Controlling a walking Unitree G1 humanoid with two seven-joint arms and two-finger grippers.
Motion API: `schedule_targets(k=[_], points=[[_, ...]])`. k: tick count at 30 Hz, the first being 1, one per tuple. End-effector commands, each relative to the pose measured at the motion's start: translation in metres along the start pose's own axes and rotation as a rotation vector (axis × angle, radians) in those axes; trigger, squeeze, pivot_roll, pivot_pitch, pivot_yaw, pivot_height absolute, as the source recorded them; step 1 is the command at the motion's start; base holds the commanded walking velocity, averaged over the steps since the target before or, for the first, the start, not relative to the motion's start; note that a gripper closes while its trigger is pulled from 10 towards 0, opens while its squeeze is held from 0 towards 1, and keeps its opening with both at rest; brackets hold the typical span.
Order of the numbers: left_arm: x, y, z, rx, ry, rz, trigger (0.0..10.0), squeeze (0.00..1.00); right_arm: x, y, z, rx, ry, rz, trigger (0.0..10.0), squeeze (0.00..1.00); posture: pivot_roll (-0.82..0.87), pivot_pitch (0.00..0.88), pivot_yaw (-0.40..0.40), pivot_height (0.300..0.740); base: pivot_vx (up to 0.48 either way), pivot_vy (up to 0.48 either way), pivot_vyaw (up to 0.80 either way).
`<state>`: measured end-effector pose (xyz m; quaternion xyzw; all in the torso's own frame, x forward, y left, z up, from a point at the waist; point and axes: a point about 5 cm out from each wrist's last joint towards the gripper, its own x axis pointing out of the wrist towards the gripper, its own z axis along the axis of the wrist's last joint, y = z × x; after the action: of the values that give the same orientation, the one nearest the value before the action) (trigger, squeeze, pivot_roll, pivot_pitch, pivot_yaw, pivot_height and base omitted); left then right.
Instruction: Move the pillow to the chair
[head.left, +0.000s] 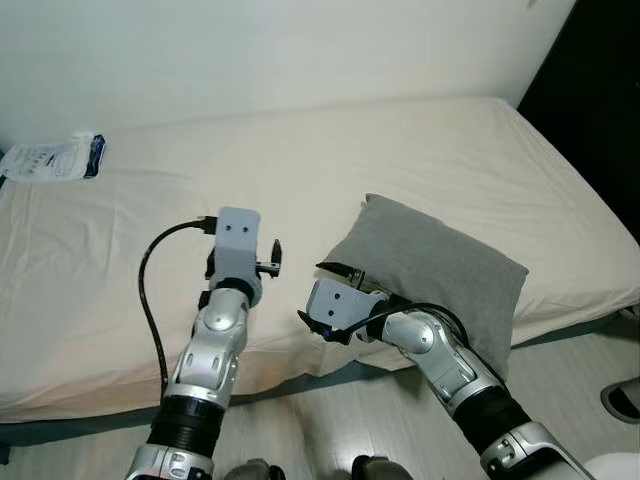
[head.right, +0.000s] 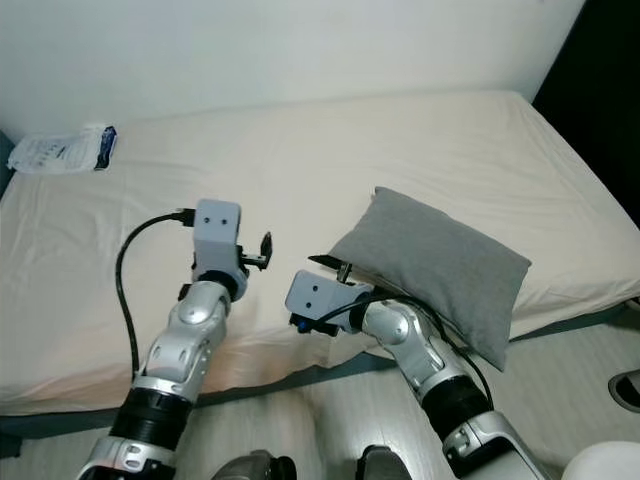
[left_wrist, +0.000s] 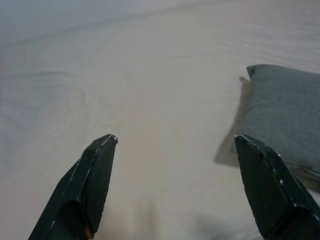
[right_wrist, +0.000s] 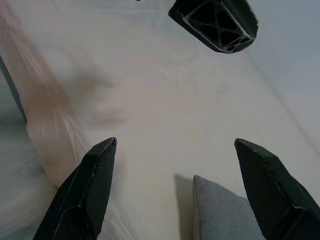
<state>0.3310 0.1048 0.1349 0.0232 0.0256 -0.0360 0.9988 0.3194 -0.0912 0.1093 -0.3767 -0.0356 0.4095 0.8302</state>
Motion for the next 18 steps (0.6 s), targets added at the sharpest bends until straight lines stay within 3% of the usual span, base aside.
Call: schedule_targets(k=[1,18], points=[[-0.0010,-0.0014,0.0002,-0.003,0.002,0.010,10.0,0.00,-0.0008,-0.0018,0.0019,0.009,-0.009,-0.004,10.0,0.00,-0.02,0.247,0.020,0.740,0.000,0.000,0.00],[-0.0036,0.0014,-0.0050,-0.023,0.022,0.033,10.0,0.00,-0.0013,-0.0034,0.0023,0.013,-0.009,-0.003,10.0,0.00,-0.03,0.256,0.020,0.740,0.000,0.000,0.00]])
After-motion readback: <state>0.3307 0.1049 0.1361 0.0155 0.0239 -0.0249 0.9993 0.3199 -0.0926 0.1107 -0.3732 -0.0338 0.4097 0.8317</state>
